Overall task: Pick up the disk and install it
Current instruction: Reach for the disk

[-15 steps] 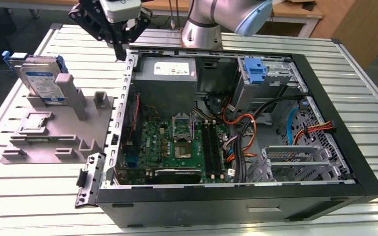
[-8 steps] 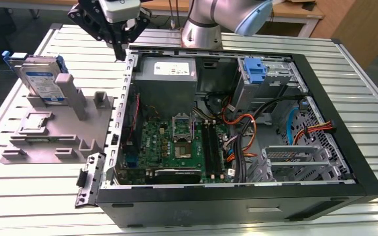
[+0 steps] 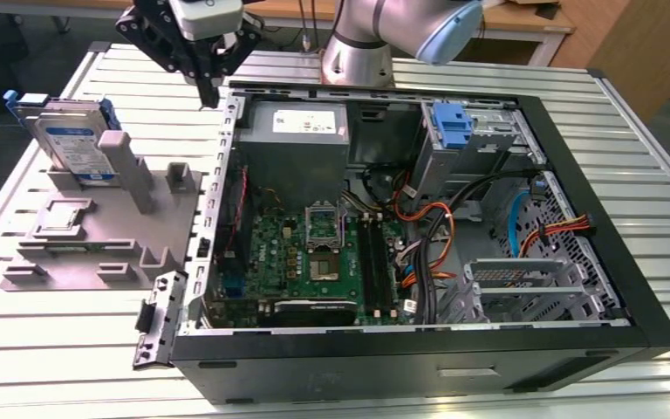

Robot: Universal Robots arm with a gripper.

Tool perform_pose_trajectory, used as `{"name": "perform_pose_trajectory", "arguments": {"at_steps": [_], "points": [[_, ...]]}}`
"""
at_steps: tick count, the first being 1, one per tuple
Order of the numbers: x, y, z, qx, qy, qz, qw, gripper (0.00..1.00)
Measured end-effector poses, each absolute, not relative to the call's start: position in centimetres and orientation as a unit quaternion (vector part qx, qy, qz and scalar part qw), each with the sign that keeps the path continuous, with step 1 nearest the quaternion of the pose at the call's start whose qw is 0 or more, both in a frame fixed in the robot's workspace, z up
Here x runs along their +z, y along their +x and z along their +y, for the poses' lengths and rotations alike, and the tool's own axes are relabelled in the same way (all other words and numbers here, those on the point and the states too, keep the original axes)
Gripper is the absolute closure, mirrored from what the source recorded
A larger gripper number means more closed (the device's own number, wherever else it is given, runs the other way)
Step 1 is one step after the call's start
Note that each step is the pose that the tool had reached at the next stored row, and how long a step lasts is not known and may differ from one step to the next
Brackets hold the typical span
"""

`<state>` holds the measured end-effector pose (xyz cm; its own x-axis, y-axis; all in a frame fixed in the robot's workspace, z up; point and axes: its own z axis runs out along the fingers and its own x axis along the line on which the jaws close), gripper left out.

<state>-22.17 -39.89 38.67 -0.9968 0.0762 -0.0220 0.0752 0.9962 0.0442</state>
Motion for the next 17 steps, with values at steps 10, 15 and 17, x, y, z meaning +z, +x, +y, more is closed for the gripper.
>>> {"name": "perform_pose_trajectory", "arguments": {"at_steps": [10,15,17], "points": [[38.7,-23.1,-39.9,0.022,0.038,0.999,0.012,0.90],[38.7,-23.5,-39.9,0.022,0.038,0.999,0.012,0.90],[38.7,-23.7,-39.9,0.022,0.038,0.999,0.012,0.90]]}}
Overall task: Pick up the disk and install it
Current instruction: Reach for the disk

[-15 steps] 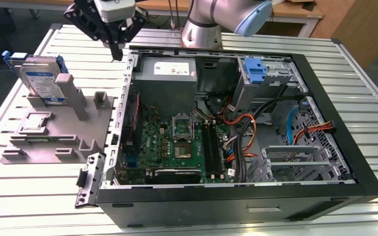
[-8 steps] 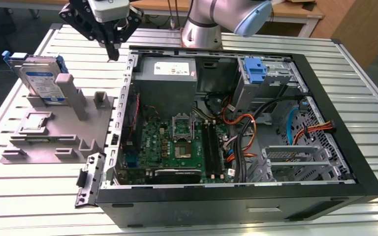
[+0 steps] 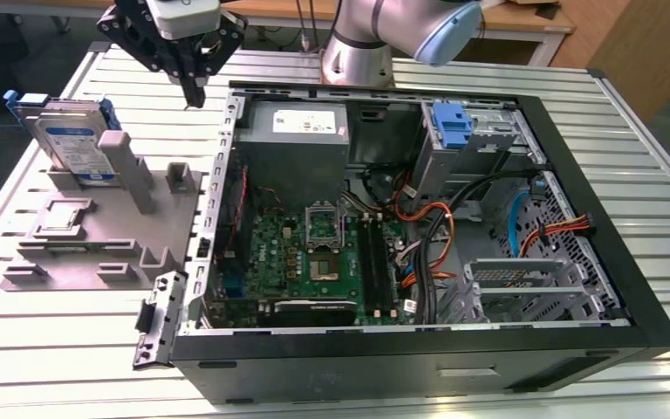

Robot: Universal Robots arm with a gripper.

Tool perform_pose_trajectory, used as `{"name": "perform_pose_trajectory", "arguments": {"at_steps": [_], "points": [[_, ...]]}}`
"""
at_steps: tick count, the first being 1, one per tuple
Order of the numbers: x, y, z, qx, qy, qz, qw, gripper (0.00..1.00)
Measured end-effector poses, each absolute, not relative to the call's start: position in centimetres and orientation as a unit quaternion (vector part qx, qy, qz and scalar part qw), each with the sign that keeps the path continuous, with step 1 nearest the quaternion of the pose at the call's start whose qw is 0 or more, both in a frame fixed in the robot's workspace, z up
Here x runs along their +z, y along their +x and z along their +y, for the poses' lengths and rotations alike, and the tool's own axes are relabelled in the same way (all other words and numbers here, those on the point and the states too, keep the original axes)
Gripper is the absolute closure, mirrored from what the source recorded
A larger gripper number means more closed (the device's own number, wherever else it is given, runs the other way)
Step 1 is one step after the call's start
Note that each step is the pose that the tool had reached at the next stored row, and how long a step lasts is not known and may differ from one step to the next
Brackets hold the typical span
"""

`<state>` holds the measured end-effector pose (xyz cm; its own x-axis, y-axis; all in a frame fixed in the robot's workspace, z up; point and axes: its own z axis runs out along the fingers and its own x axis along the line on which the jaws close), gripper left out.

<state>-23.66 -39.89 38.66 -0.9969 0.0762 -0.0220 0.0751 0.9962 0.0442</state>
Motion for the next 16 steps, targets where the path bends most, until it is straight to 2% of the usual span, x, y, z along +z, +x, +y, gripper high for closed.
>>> {"name": "perform_pose_trajectory", "arguments": {"at_steps": [15,16], "points": [[38.5,-24.9,-39.9,0.022,0.038,0.999,0.012,0.90],[38.4,-25.2,-39.9,0.022,0.038,0.999,0.009,0.90]]}}
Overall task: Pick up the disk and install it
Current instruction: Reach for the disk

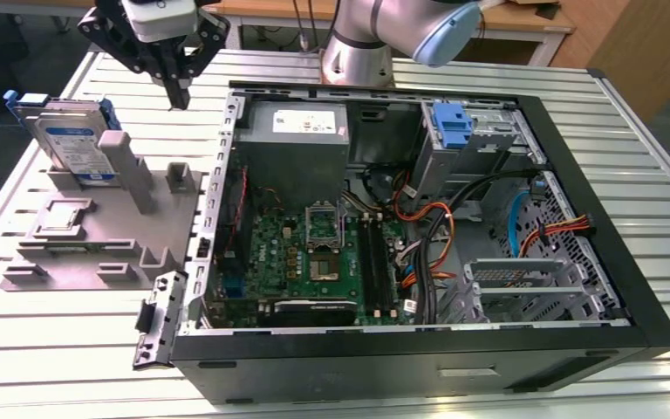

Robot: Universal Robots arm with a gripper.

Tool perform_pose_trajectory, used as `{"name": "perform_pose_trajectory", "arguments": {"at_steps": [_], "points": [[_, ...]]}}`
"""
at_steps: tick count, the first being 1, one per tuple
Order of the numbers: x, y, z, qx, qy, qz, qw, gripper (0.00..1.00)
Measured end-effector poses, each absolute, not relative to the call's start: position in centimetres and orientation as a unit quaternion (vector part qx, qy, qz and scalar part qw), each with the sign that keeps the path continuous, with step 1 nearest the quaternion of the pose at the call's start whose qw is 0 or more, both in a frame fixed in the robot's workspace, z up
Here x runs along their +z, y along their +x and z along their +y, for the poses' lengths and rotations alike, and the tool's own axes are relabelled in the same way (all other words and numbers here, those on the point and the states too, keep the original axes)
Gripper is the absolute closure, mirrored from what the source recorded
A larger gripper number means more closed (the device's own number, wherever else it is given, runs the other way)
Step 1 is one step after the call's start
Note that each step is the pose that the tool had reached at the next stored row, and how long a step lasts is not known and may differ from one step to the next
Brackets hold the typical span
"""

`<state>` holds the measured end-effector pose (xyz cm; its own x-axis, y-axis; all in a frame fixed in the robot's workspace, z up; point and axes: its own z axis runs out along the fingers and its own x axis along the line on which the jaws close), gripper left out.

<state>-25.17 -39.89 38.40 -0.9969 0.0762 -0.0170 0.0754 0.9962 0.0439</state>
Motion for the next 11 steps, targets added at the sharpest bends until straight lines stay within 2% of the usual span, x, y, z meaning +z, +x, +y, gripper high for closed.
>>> {"name": "perform_pose_trajectory", "arguments": {"at_steps": [11], "points": [[38.38,-25.44,-39.90,0.022,0.038,0.999,0.009,0.90]]}}
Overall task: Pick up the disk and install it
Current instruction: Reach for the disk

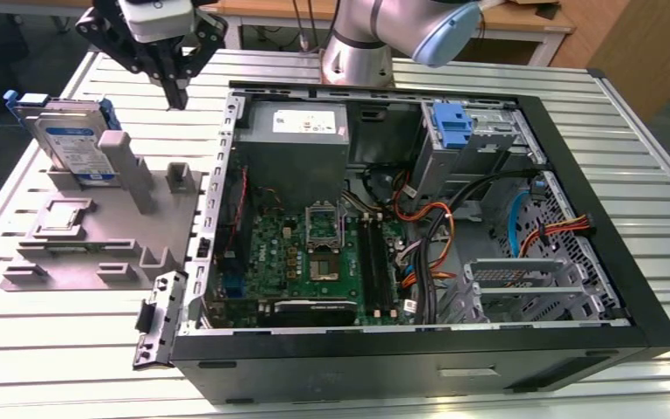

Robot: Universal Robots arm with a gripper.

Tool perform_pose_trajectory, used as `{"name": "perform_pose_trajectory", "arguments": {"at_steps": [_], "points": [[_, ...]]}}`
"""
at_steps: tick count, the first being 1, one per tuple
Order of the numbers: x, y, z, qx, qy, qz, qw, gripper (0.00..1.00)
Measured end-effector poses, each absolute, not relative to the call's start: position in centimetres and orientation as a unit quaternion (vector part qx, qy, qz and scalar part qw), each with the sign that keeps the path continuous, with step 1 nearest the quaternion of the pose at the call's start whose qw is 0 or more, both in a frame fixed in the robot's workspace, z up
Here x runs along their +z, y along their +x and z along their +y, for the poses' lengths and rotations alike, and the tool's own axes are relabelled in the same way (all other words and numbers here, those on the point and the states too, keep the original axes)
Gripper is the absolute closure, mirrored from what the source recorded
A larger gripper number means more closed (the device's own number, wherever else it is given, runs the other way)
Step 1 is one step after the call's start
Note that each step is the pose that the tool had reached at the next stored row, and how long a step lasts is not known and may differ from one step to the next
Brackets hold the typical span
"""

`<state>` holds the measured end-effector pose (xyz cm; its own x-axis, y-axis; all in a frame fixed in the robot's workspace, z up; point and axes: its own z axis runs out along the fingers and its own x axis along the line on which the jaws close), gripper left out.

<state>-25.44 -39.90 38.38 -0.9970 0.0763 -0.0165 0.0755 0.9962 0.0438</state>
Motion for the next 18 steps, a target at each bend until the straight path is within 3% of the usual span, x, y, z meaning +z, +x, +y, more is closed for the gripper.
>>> {"name": "perform_pose_trajectory", "arguments": {"at_steps": [18], "points": [[38.31,-26.49,-39.83,0.022,0.038,0.999,0.009,0.90]]}}
